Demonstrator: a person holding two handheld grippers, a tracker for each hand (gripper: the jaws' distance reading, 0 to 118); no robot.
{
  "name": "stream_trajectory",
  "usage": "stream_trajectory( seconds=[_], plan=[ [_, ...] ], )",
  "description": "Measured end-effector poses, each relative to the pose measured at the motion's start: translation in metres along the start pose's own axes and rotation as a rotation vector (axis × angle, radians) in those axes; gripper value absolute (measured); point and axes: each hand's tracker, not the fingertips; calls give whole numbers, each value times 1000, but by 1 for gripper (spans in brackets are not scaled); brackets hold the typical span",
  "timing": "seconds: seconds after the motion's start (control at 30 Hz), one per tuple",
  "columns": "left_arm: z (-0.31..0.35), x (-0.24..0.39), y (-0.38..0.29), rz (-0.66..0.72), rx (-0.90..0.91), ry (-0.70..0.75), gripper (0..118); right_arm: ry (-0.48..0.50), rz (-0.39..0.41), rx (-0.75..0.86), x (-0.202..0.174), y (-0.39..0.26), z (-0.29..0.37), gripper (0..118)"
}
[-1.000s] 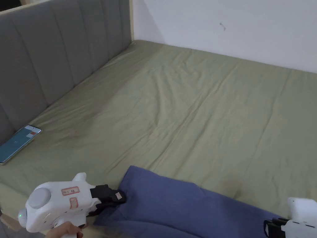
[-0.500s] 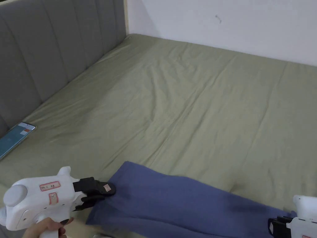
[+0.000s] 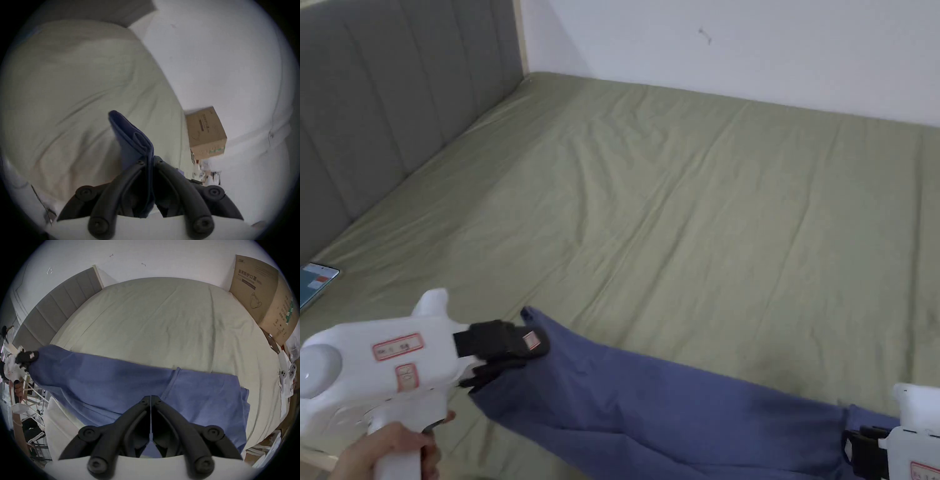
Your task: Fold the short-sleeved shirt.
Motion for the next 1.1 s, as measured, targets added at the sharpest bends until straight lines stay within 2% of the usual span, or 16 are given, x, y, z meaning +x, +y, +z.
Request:
stream_trajectory(
  seconds=[0.1, 0.23, 0.3, 0.43, 0.53, 0.57, 0.63, 0.67, 0.8, 0.83, 0.87, 0.9, 0.93, 0.97, 1.03, 1.1],
  plan=[
    [-31, 57, -9, -140, -52, -47, 6, 0, -37, 14, 6, -6, 10, 1],
    [-93, 109, -45, -236, -225, -159, 6, -15, -82, 27, 23, -18, 23, 1],
    [-130, 128, -73, -316, -326, -167, 6, -26, -107, 32, 35, -25, 29, 1],
    [-195, 138, -126, -335, -442, -128, 7, -55, -169, 41, 59, -38, 44, 1],
    [-228, 131, -151, -316, -495, -96, 21, -40, -263, 53, 78, -46, 52, 1],
    [-235, 129, -157, -303, -532, -83, 35, -29, -300, 63, 84, -50, 54, 1],
    [-238, 129, -163, -275, -571, -68, 86, -40, -326, 64, 93, -54, 56, 1],
    [-234, 130, -163, -280, -557, -76, 93, -43, -325, 66, 95, -56, 57, 1],
    [-201, 135, -136, -278, -493, -67, 93, -46, -330, 70, 100, -60, 58, 1],
    [-190, 134, -129, -276, -458, -55, 91, -46, -336, 75, 100, -61, 58, 1],
    [-177, 129, -122, -260, -398, -57, 85, -43, -345, 79, 101, -61, 58, 1],
    [-165, 123, -116, -234, -351, -66, 68, -36, -351, 82, 101, -62, 58, 1],
    [-158, 115, -109, -219, -331, -52, 29, -33, -354, 85, 101, -62, 58, 1],
    [-155, 107, -105, -197, -311, -16, 0, -31, -356, 85, 101, -62, 58, 1],
    [-152, 89, -99, -177, -264, 81, 1, -25, -347, 85, 100, -61, 57, 1],
    [-162, 77, -100, -211, -313, 161, 1, -26, -335, 84, 96, -60, 57, 1]
  ],
)
